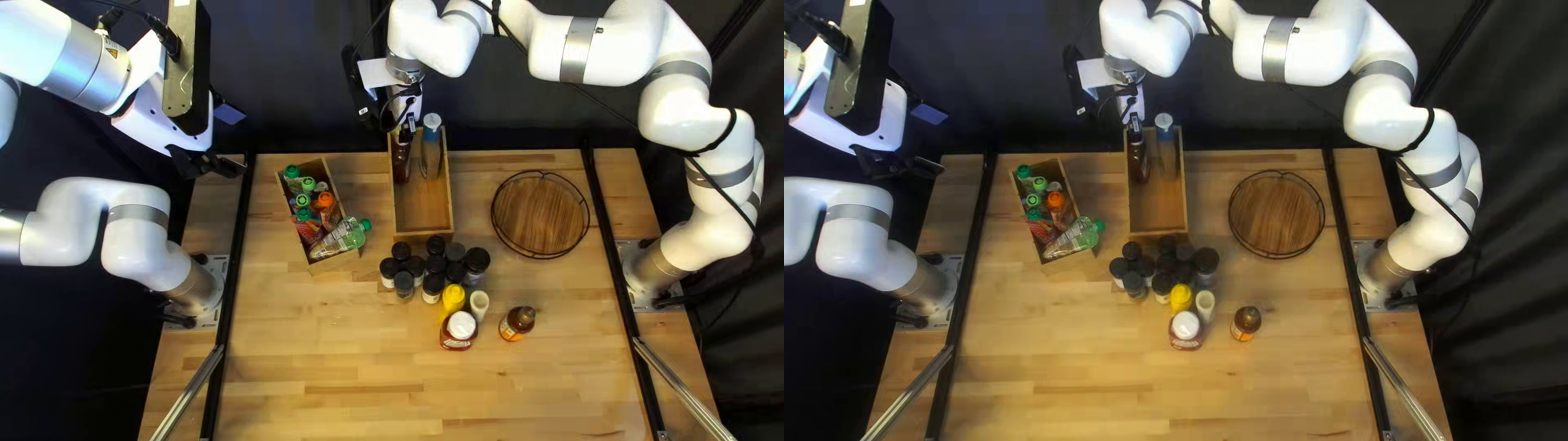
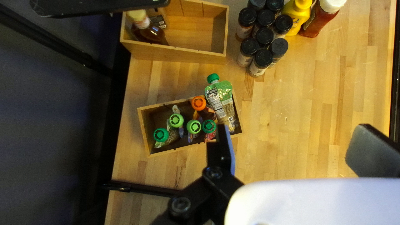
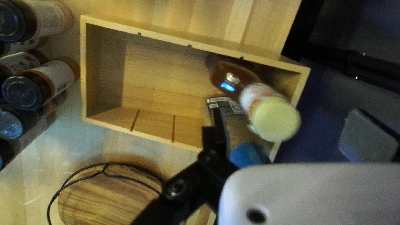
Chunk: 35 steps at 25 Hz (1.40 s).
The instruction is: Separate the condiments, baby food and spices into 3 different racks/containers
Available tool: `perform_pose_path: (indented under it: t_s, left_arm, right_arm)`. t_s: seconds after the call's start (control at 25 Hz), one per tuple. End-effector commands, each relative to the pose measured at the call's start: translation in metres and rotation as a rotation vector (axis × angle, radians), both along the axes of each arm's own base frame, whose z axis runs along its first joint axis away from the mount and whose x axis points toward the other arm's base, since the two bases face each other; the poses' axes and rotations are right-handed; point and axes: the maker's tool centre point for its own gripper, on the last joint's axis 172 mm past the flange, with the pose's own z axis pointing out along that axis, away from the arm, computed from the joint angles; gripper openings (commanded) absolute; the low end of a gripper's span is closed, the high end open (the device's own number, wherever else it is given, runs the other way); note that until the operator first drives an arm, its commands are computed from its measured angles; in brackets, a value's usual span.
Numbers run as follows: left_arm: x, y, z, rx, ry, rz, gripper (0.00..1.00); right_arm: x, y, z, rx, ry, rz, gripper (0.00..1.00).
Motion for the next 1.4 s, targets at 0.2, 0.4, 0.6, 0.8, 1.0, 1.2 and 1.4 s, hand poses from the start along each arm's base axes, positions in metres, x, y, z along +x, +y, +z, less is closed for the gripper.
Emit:
perform_pose_path:
  t_s: [0.2, 0.4, 0.6, 0.8, 1.0, 1.2, 1.4]
  left_arm:
    - [0.000, 0.000, 0.000, 0.000, 0.000, 0.000, 1.00]
    - [0.000, 0.000, 0.000, 0.000, 0.000, 0.000, 1.00]
    - [0.000, 0.000, 0.000, 0.000, 0.000, 0.000, 1.00]
    - [0.000, 0.000, 0.000, 0.000, 0.000, 0.000, 1.00]
    - [0.000, 0.000, 0.000, 0.000, 0.000, 0.000, 1.00]
    - [0.000, 0.000, 0.000, 0.000, 0.000, 0.000, 1.00]
    - [0.000, 0.000, 0.000, 0.000, 0.000, 0.000, 1.00]
  right_arm:
    - [-0.056, 0.121, 0.053, 0.102, -0.060, -0.016, 1.00]
    - [-0.098, 0.228, 0.052, 0.135, -0.055, -0.033, 1.00]
    - [-0.140, 0.306, 0.039, 0.127, -0.052, -0.046, 1.00]
    - [-0.167, 0.348, 0.013, 0.095, -0.047, -0.078, 1.00]
    - [-0.194, 0.367, -0.022, 0.036, -0.052, -0.148, 1.00]
    - [-0.216, 0.365, -0.052, -0.041, -0.069, -0.236, 1.00]
    - [-0.226, 0.363, -0.077, -0.044, -0.076, -0.274, 1.00]
